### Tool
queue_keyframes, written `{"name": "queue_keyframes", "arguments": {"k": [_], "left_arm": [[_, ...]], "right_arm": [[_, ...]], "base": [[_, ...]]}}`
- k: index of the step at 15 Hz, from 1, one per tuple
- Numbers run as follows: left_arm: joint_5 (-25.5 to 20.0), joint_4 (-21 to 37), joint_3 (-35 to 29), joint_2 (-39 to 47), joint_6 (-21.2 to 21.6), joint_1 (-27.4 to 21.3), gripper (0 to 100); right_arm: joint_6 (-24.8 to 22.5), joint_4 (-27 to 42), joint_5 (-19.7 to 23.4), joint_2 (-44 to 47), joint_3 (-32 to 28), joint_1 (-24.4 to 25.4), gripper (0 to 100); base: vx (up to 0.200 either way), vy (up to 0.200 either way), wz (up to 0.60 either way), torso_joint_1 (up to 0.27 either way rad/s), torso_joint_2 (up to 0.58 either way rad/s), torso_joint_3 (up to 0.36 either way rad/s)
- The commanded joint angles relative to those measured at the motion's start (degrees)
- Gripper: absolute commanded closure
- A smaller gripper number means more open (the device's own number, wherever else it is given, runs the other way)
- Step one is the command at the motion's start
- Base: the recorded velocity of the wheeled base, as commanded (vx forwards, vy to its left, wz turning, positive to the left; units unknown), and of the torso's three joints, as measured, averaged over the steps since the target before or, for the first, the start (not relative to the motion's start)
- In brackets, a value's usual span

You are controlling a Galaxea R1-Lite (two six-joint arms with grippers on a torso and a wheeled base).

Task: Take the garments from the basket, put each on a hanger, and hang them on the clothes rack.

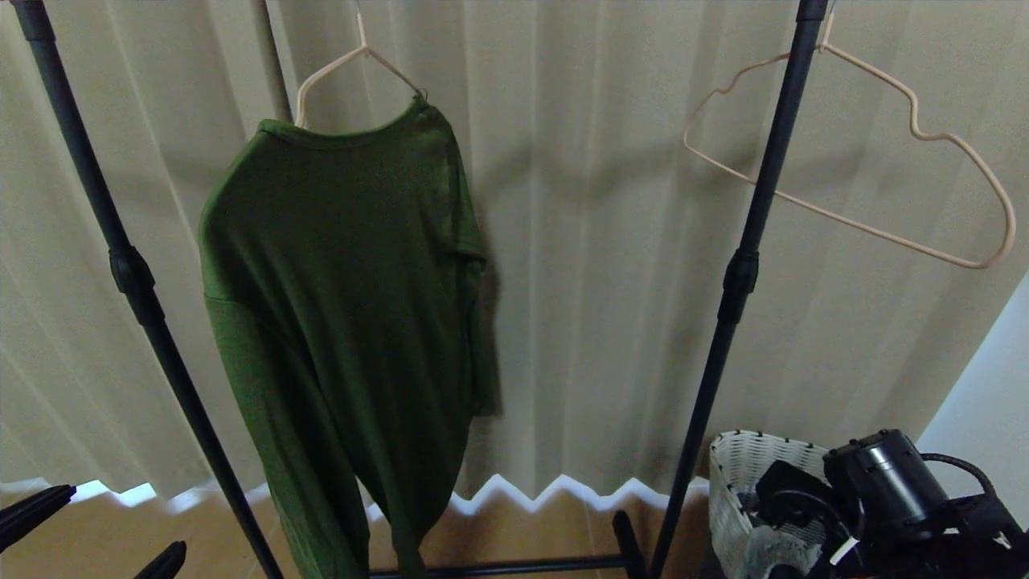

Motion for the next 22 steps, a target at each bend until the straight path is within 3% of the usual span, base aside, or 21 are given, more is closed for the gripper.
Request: {"name": "queue_keyframes", "arguments": {"k": [1,2,3,13,15,18,22], "left_arm": [[0.0,0.0,0.0,0.0,0.0,0.0,0],[0.0,0.0,0.0,0.0,0.0,0.0,0],[0.0,0.0,0.0,0.0,0.0,0.0,0],[0.0,0.0,0.0,0.0,0.0,0.0,0],[0.0,-0.1,0.0,0.0,0.0,0.0,0],[0.0,-0.1,0.0,0.0,0.0,-0.7,0],[0.0,-0.1,0.0,-1.9,0.0,-2.9,0]], "right_arm": [[0.0,-0.5,-0.7,4.1,-0.4,-1.4,0],[0.0,-1.1,-0.8,4.4,-0.5,-1.4,0],[0.0,-2.6,-0.8,5.2,-0.5,-1.4,100],[0.2,-6.1,-1.7,5.5,-0.7,-2.4,100],[0.2,-7.7,-1.5,1.2,0.2,-2.4,100],[0.2,-7.4,-0.8,-13.3,1.0,-2.0,100],[0.0,-7.2,5.0,-29.5,-0.6,-1.9,100]], "base": [[0.0,0.0,0.0,0.0,0.0,0.0],[0.0,0.0,0.0,0.0,0.0,0.0],[0.0,0.0,0.0,0.0,0.0,0.0],[0.0,0.0,0.0,0.0,0.0,0.0],[0.0,0.0,0.0,0.0,0.0,0.0],[0.0,0.0,0.0,0.0,0.0,0.0],[0.0,0.0,0.0,0.0,0.0,0.0]]}}
